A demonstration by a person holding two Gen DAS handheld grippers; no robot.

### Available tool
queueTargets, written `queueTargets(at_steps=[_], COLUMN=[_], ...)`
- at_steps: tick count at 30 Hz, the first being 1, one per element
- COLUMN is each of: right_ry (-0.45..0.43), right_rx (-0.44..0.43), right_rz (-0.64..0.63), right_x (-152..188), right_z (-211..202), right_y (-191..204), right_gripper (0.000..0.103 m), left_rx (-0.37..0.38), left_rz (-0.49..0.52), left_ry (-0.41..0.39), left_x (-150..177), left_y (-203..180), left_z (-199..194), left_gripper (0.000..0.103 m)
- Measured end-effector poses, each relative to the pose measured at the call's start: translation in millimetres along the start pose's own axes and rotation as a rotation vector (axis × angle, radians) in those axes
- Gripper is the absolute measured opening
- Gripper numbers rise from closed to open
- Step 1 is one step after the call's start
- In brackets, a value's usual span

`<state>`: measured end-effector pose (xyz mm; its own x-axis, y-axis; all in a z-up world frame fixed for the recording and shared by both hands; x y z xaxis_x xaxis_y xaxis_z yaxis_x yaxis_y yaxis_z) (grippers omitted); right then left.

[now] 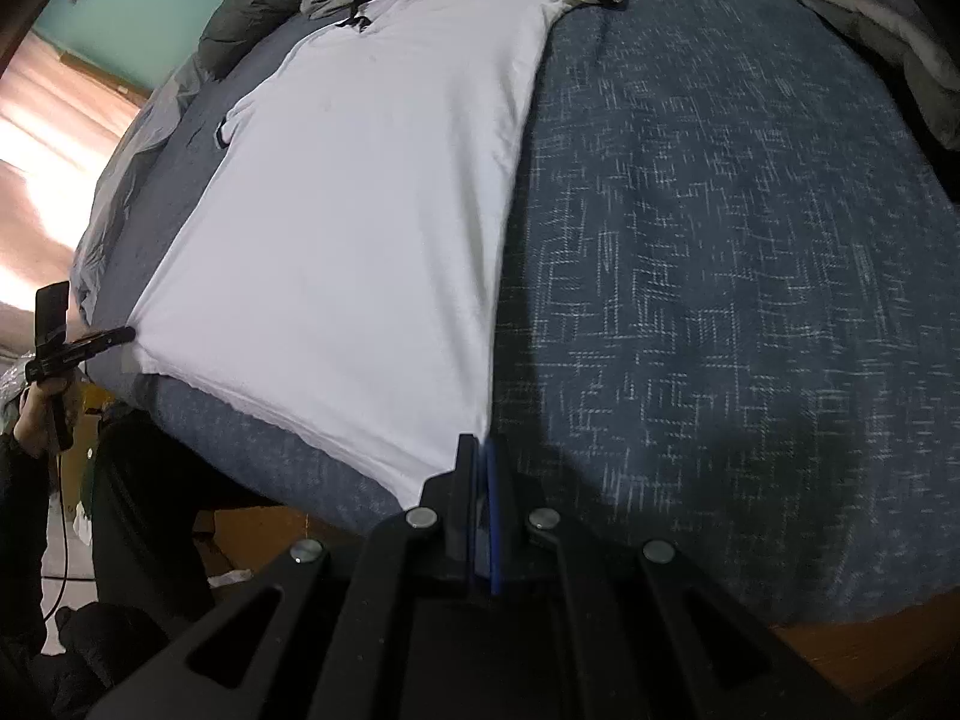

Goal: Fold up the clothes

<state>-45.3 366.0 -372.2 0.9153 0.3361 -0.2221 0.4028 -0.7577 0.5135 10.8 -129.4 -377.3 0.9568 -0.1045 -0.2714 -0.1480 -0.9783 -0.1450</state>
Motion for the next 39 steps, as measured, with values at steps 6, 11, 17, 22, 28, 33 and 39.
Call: queueTargets(at_steps=[6,11,17,22,28,33,39], right_ry=[0.003,0.0,-0.003,-0.018,-0.021,0.018,0.048], right_rx=[0.007,0.001,-0.003,-0.016,-0.009,0.008,0.036], right_rz=[-0.004,-0.007,-0.014,-0.022,-0.065,-0.077,-0.029], right_x=[-4,-6,-8,-11,-11,0,13], right_z=[2,0,3,-6,-24,-16,6], right_y=[0,3,9,13,24,22,-1], right_gripper=[0.002,0.002,0.002,0.002,0.002,0.002,0.002], left_rx=[0.019,0.031,0.037,0.039,0.053,0.051,0.046], left_rz=[-0.026,-0.013,-0.008,0.011,0.027,0.024,0.011], left_ry=[0.028,0.051,0.082,0.082,0.071,0.08,0.119], left_x=[7,17,27,27,26,33,46], left_y=[3,4,4,0,-3,1,2], left_z=[11,14,26,25,-6,-17,3], left_gripper=[0.005,0.026,0.032,0.004,0.003,0.003,0.003])
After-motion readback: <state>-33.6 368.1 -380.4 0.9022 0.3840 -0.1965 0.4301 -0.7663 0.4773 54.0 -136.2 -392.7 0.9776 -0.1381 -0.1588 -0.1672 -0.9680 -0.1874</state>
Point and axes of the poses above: each gripper's, at about its wrist camera, not at the fingertips, and z roughly the way its jaws point, y to its left, x to its underside, the point moved 9 cm from there along z, roughly the way its jaws point, and after that the axes turned 10 degrees about -x, right-handed, at the moved point
